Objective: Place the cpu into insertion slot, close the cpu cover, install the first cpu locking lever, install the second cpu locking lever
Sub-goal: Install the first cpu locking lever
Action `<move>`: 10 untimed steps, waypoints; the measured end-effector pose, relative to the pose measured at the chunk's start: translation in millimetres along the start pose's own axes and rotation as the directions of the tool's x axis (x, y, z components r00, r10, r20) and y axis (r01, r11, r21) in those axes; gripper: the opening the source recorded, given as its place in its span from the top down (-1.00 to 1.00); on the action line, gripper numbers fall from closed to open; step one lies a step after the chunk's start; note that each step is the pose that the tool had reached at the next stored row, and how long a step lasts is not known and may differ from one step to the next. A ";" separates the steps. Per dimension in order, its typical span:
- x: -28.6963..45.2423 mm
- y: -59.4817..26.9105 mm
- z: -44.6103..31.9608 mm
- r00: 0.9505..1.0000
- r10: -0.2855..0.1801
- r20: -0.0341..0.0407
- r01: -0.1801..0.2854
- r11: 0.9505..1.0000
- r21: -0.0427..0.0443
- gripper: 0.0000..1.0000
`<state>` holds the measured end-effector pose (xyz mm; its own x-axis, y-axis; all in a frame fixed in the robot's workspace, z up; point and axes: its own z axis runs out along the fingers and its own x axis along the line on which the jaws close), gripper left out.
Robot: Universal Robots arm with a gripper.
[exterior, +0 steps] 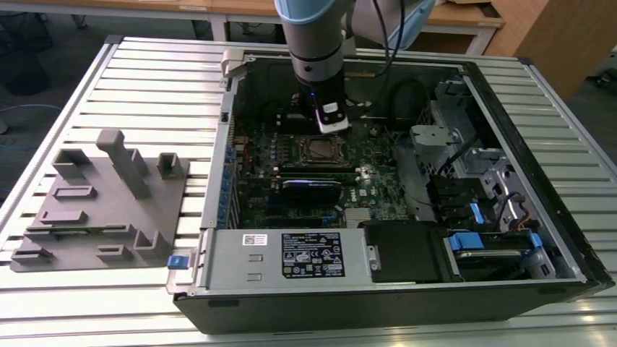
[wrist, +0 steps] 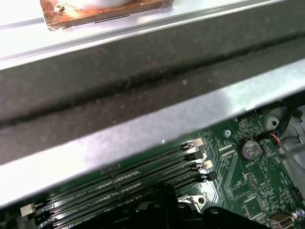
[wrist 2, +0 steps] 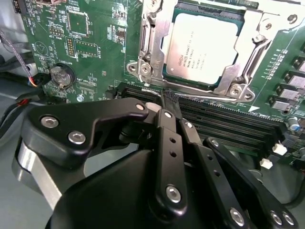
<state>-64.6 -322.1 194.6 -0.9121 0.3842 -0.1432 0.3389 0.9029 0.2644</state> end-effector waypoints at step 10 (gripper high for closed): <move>1.1 0.1 0.0 1.000 0.008 0.004 -0.008 1.000 0.000 0.79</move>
<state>-65.6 -321.5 194.4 -0.9086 0.3917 -0.1447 0.3457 0.8999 0.2658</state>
